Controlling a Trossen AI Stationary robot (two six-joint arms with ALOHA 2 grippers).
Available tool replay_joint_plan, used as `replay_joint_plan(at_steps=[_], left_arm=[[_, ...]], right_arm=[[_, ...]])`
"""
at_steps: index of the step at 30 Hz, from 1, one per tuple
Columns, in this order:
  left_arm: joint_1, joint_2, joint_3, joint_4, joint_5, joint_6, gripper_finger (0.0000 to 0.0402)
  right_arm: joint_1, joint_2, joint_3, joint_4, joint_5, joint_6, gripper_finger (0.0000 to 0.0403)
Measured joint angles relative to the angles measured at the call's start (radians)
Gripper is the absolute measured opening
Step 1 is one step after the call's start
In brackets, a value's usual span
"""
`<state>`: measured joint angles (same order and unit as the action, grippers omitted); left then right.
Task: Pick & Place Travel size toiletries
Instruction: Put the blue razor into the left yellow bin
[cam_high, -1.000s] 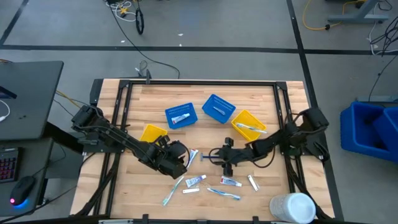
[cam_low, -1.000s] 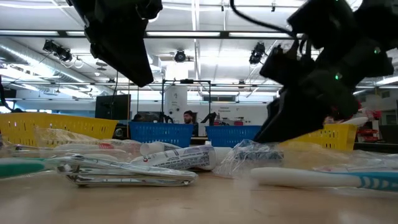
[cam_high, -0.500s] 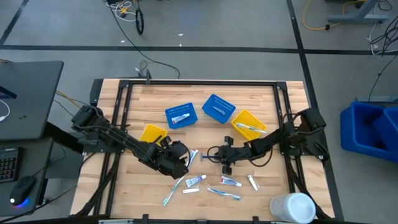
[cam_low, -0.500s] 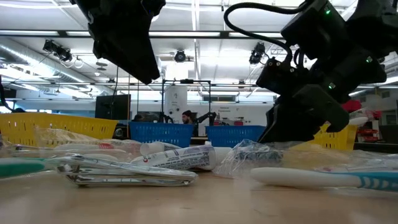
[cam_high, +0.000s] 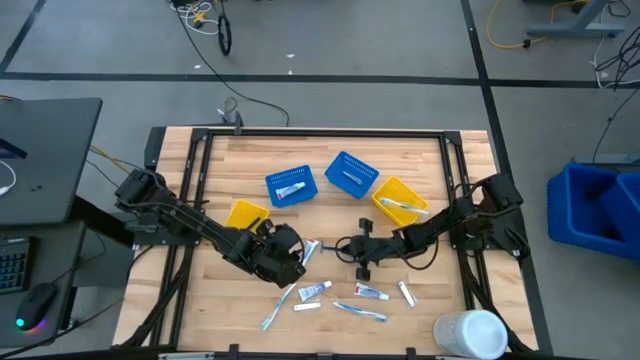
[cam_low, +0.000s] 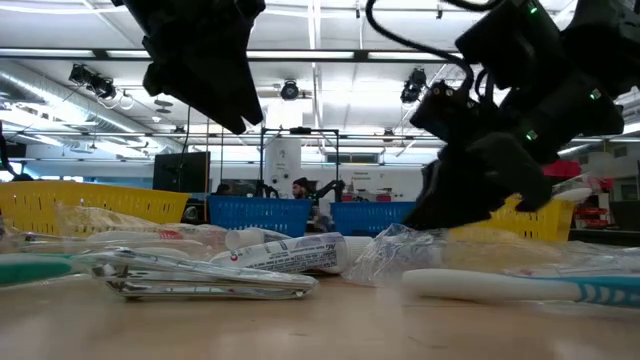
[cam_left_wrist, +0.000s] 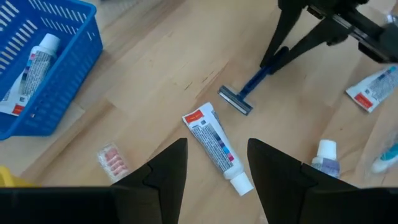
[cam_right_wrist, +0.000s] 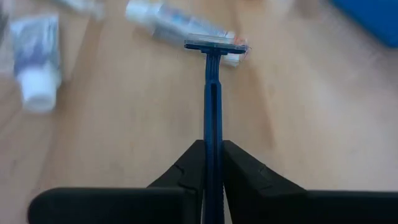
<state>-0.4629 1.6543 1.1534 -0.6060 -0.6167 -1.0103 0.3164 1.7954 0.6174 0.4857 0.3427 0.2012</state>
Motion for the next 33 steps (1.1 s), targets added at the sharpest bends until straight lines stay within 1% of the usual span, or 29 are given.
replay_joint_plan(at_steps=[4,9,12,16,18,23,25,27,30,33], left_arm=[[0.000,0.000,0.000,0.000,-0.001,-0.001,0.0177],[0.000,0.000,0.000,0.027,0.000,-0.030,0.0177],[0.000,0.000,0.000,0.056,-0.001,0.007,0.0177],[0.000,0.000,0.000,0.070,-0.015,0.076,0.0176],[-0.008,-0.002,0.000,0.061,-0.045,0.099,0.0172],[-0.048,-0.043,0.000,0.041,-0.186,0.202,0.0163],[-0.057,-0.063,0.000,0.036,-0.224,0.215,0.0160],[-0.064,-0.085,-0.017,0.046,-0.248,0.238,0.0157],[-0.061,-0.104,-0.084,0.148,-0.283,0.256,0.0152],[-0.047,-0.105,-0.196,0.410,-0.303,0.321,0.0145]], right_arm=[[-0.001,-0.002,0.000,0.054,0.060,-0.009,0.0049],[0.000,-0.045,0.000,0.034,0.146,-0.011,0.0050],[-0.001,-0.095,0.000,0.022,0.197,-0.011,0.0050],[-0.001,-0.183,0.000,-0.006,0.205,-0.011,0.0050],[0.000,-0.226,0.001,-0.012,0.204,-0.011,0.0050],[0.017,-0.324,0.002,-0.026,0.203,-0.021,0.0051],[0.027,-0.352,0.002,-0.012,0.192,-0.034,0.0050],[0.035,-0.366,0.002,0.020,0.160,-0.049,0.0050],[0.041,-0.373,0.002,0.072,0.117,-0.085,0.0052],[0.039,-0.372,0.002,0.109,0.090,-0.095,0.0052]])
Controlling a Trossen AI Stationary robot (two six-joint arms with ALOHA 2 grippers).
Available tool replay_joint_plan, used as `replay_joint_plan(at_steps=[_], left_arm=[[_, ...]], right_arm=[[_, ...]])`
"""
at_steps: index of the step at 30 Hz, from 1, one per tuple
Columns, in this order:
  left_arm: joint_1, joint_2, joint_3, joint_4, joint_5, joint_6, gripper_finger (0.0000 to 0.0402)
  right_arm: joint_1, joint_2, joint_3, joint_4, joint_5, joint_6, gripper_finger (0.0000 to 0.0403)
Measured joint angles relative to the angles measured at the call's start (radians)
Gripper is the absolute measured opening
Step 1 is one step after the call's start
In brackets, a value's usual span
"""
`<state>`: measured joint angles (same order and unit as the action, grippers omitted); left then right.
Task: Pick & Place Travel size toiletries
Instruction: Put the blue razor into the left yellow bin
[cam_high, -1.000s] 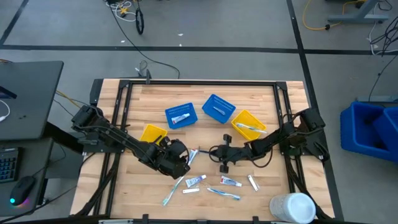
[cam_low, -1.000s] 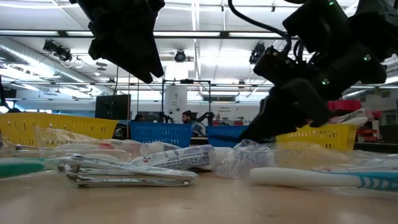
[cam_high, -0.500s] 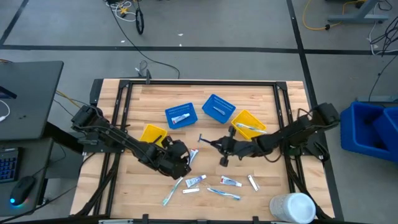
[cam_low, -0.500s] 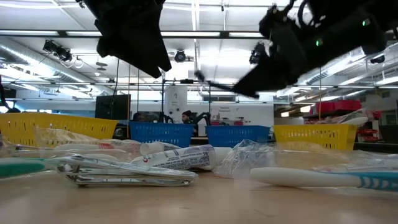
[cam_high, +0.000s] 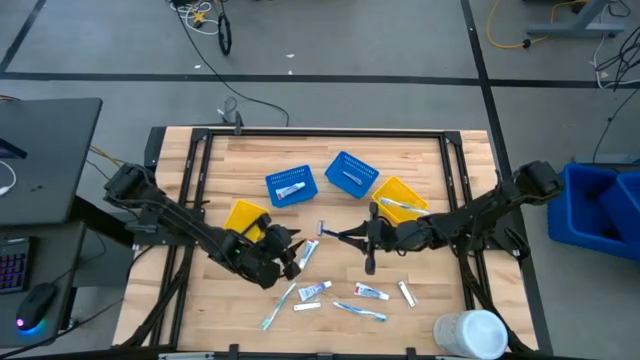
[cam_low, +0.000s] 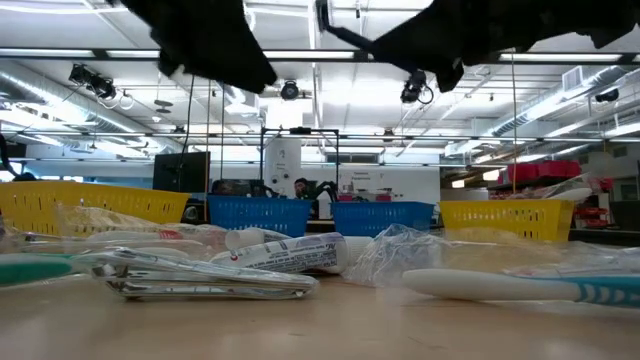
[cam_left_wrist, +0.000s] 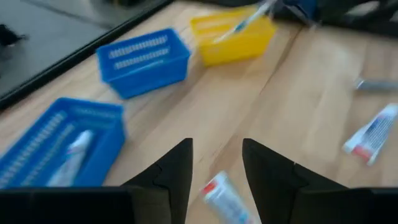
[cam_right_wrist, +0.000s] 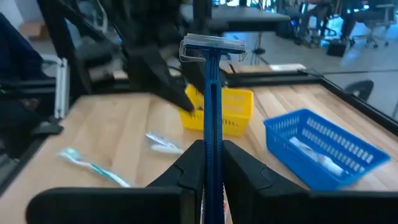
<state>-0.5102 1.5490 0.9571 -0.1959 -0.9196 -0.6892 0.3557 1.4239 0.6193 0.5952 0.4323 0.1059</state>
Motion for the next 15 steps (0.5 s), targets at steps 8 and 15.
replay_joint_plan(at_steps=[8,15], left_arm=[[0.058,0.006,-0.265,0.871,0.169,0.397,0.0137],[0.083,0.006,-0.304,1.029,0.236,0.472,0.0137]], right_arm=[[-0.025,0.040,0.000,0.085,-0.153,0.001,0.0054],[-0.032,0.130,0.000,0.284,-0.175,-0.036,0.0055]])
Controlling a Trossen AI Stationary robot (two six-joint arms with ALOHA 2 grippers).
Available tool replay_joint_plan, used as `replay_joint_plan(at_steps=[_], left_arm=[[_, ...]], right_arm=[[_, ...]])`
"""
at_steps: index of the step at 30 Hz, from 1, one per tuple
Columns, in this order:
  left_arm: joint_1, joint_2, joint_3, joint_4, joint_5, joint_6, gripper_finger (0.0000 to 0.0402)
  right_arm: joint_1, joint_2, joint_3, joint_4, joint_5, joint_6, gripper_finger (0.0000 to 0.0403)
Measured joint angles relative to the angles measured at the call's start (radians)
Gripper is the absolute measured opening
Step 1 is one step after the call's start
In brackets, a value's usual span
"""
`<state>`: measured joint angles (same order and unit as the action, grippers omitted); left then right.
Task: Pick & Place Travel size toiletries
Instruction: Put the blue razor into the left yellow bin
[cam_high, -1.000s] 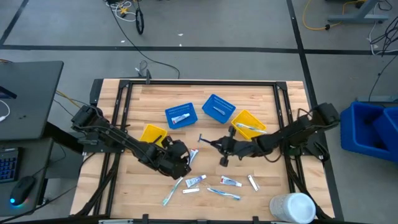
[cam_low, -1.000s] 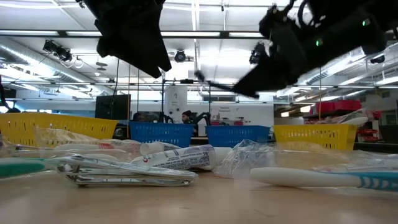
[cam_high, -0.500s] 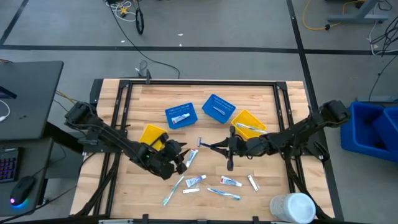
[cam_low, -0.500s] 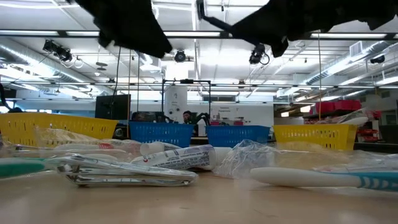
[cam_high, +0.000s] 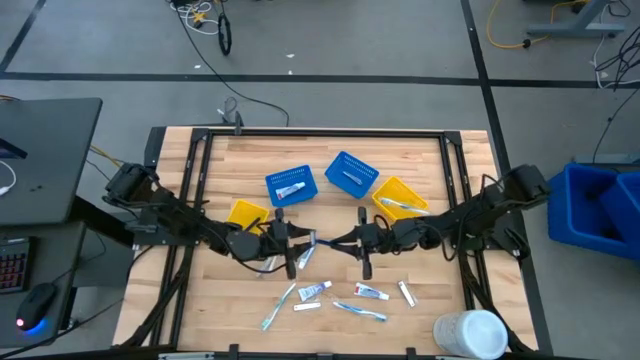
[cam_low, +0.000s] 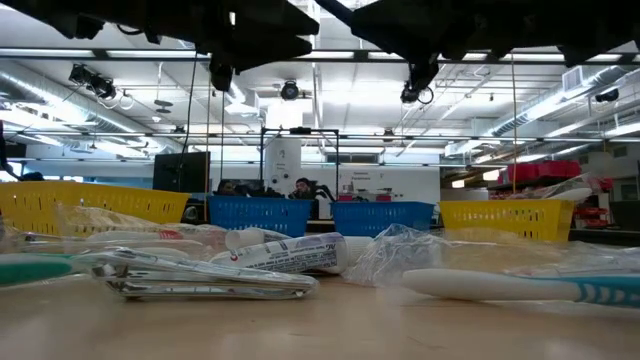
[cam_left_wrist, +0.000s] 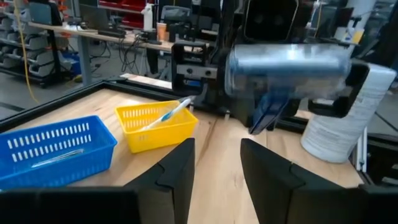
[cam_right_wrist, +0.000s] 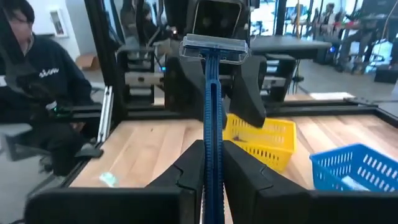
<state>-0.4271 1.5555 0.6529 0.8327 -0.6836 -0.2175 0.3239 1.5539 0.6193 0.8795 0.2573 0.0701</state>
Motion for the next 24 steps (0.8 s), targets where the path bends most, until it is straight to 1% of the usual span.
replay_joint_plan(at_steps=[2,5,9,14,16,21,24], left_arm=[[0.000,0.000,0.000,0.007,0.002,0.023,0.0135],[0.000,0.000,0.006,0.006,0.033,0.051,0.0131],[0.001,0.000,0.026,0.016,0.033,0.078,0.0125],[0.012,0.000,0.057,0.025,0.023,0.107,0.0120],[0.022,0.000,0.064,0.025,0.029,0.097,0.0117],[0.045,0.000,0.067,0.024,0.101,0.086,0.0107],[0.049,0.000,0.067,0.024,0.131,0.085,0.0094]], right_arm=[[-0.007,0.022,0.000,0.056,-0.001,0.000,0.0055],[-0.021,0.048,0.000,0.129,0.000,0.000,0.0054],[-0.037,0.072,0.000,0.198,-0.001,0.018,0.0055],[-0.049,0.085,0.000,0.201,-0.070,0.030,0.0055],[-0.049,0.085,0.000,0.203,-0.074,0.030,0.0055],[-0.055,0.085,0.000,0.204,-0.076,0.023,0.0054],[-0.060,0.085,0.000,0.203,-0.077,0.025,0.0054]])
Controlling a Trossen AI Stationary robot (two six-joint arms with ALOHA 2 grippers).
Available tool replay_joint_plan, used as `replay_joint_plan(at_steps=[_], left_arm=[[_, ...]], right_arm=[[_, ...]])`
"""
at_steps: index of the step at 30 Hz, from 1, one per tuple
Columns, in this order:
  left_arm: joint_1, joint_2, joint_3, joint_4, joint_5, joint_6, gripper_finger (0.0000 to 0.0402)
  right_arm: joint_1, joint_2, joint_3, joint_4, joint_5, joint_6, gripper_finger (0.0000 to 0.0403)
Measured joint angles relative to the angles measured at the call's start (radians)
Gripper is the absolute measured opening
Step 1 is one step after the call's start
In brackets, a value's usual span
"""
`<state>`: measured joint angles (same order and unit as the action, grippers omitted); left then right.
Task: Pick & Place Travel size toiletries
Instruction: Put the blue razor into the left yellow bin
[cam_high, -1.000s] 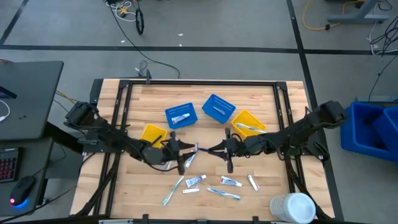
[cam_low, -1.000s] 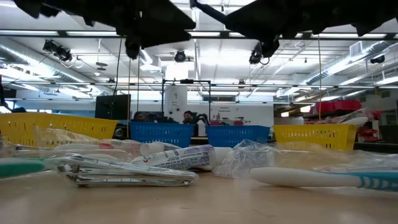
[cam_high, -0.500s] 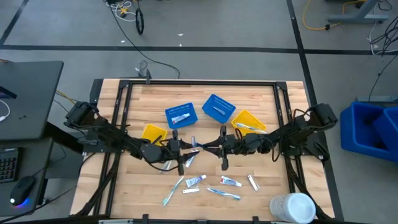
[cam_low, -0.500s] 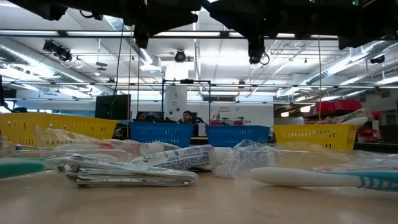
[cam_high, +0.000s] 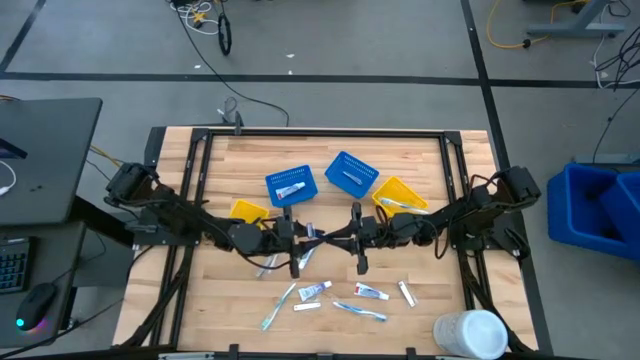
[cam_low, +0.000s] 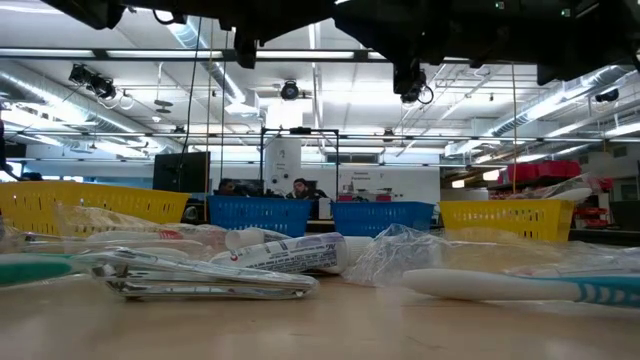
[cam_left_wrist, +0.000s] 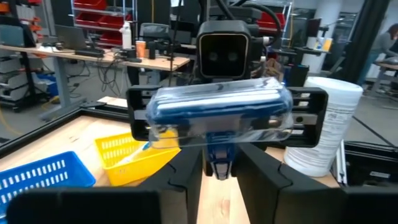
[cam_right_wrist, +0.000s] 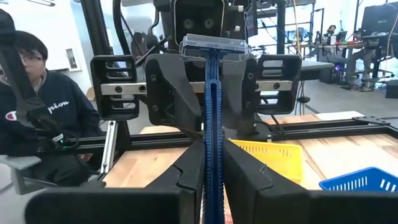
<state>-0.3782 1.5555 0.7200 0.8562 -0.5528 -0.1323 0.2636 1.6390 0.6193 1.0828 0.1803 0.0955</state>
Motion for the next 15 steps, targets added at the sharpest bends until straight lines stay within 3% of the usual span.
replay_joint_plan(at_steps=[8,15], left_arm=[[0.000,0.000,0.000,-0.004,-0.006,-0.006,0.0048],[0.000,0.000,0.000,-0.010,-0.009,-0.019,0.0057]], right_arm=[[-0.010,0.000,0.000,0.000,-0.006,0.001,0.0057],[-0.013,0.000,0.000,-0.001,-0.003,-0.010,0.0063]])
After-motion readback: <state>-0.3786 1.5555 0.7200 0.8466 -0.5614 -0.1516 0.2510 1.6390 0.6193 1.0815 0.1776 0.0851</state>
